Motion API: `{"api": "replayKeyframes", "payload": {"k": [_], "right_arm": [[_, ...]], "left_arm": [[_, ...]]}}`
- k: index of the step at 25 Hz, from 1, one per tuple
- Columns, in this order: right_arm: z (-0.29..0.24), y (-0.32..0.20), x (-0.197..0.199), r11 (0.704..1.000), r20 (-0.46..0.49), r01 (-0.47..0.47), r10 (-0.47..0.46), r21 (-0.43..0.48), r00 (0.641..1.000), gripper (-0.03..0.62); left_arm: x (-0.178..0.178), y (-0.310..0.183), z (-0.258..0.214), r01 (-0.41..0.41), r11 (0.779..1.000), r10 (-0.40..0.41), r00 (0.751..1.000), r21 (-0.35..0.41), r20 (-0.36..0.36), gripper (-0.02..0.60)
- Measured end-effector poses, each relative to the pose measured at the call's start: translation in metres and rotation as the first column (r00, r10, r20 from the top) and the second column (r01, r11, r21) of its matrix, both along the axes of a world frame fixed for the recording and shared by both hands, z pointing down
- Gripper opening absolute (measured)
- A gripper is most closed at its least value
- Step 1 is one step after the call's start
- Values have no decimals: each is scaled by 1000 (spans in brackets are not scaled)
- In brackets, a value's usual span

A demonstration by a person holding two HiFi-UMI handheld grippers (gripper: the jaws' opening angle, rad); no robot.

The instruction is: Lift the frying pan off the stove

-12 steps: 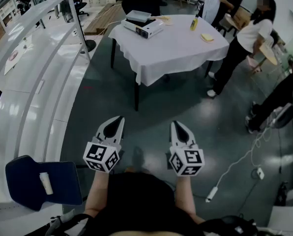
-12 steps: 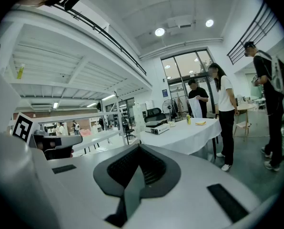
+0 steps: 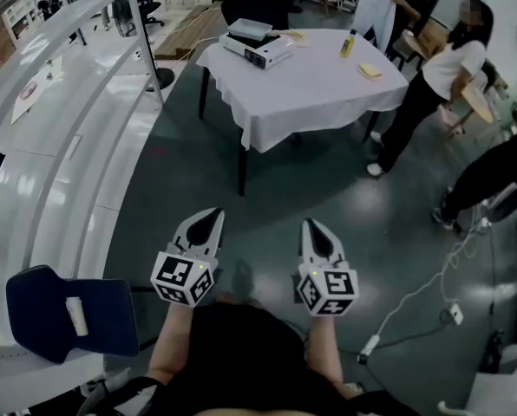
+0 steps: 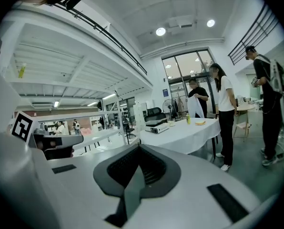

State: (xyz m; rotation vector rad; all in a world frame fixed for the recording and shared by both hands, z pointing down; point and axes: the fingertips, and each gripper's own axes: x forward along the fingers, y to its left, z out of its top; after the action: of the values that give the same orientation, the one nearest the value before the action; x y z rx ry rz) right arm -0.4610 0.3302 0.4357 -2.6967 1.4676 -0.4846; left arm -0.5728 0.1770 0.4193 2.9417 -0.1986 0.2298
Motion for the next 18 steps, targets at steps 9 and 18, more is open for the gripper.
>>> {"api": "replayKeyframes", "payload": {"k": [9,18], "right_arm": [[25,23,-3,1000,15,21,-20,-13,1000,6],[32,33,10,1000,24,11,-11,-10,1000,6]], "left_arm": [[-6,23,27,53,999,-53,998,-12,18,12],[11,30,25,48,998,-48,999,-29,-18,275]]}}
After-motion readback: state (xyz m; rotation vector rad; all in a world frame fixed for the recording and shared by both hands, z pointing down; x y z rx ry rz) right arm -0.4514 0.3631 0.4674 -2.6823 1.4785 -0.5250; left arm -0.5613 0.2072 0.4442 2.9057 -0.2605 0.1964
